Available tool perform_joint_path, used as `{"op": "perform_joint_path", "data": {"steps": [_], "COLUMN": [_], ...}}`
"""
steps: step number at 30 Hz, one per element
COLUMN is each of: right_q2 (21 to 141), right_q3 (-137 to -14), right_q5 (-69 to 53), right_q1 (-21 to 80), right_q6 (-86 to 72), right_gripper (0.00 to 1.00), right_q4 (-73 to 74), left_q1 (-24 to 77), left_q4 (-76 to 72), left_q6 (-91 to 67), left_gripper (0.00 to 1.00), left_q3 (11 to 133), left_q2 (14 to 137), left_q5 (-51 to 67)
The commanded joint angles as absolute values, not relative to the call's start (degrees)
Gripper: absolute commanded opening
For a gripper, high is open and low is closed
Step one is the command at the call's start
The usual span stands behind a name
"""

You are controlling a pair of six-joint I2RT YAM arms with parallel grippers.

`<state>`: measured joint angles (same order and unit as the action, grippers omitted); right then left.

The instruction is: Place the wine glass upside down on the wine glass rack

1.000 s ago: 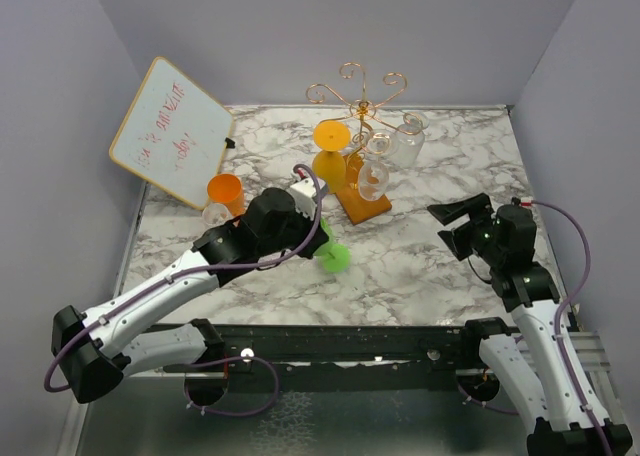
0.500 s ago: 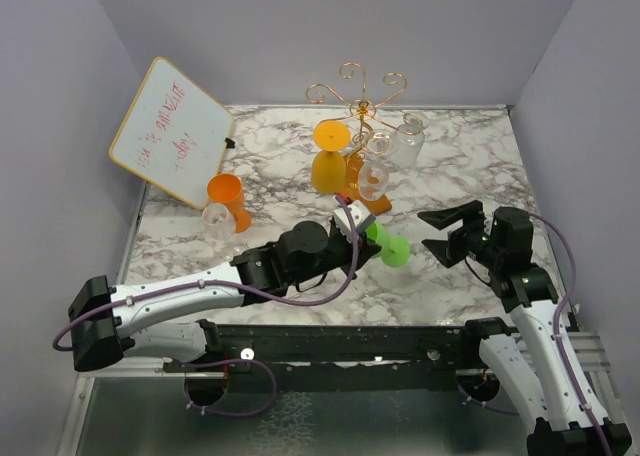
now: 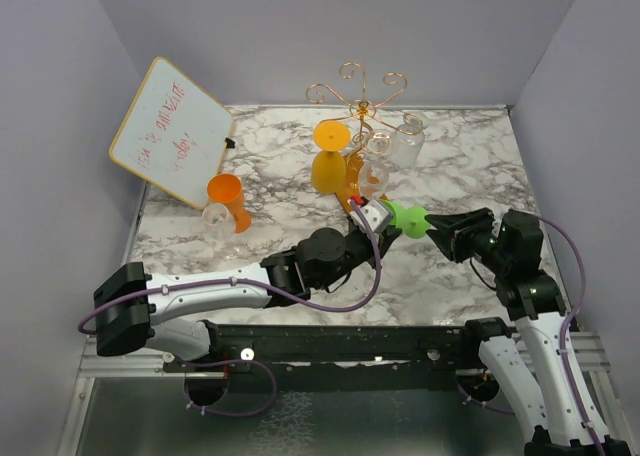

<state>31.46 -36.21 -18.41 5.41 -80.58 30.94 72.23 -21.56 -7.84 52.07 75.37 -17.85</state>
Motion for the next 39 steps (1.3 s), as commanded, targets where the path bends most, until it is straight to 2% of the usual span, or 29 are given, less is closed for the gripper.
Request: {"op": "perform_joint_path", "data": {"steps": [1, 6, 19, 28, 35, 39], "right_q2": [31.76, 33.17, 37.16, 38.07, 39.50, 41.26], "right_q3": [-38.14, -39.16, -40.03, -37.64, -37.15, -36.51], "right_q5": [-15.72, -14.84, -14.09, -16.05, -17.74, -20.01], "right_q1": [5.32, 5.32, 5.28, 5.29, 5.29, 5.32], "right_q6": [-83.75, -86.32, -89.86, -92.43, -93.28, -93.56], "right_gripper": [0.44, 0.54, 0.53, 0.32, 0.24, 0.23], "right_q4": [30.67, 31.39, 26.36, 19.16, 16.78, 14.52], "left_q1": [73.01, 73.46, 74.34, 74.44, 74.44, 74.44], "left_q4": [-31.62, -34.80, -41.51, -42.54, -42.54, -42.54], "left_q6": [-5.86, -5.28, -4.07, -3.53, -3.94, -4.15], "left_gripper": [0.00, 0.00, 0.00, 0.00, 0.00, 0.00], "left_q3": [52.88, 52.62, 51.68, 51.81, 51.84, 52.03], "left_q2": [76.84, 77.91, 80.34, 82.29, 82.86, 83.49], "left_q5": [-19.42, -18.07, -17.55, -17.51, -15.55, -13.68]}}
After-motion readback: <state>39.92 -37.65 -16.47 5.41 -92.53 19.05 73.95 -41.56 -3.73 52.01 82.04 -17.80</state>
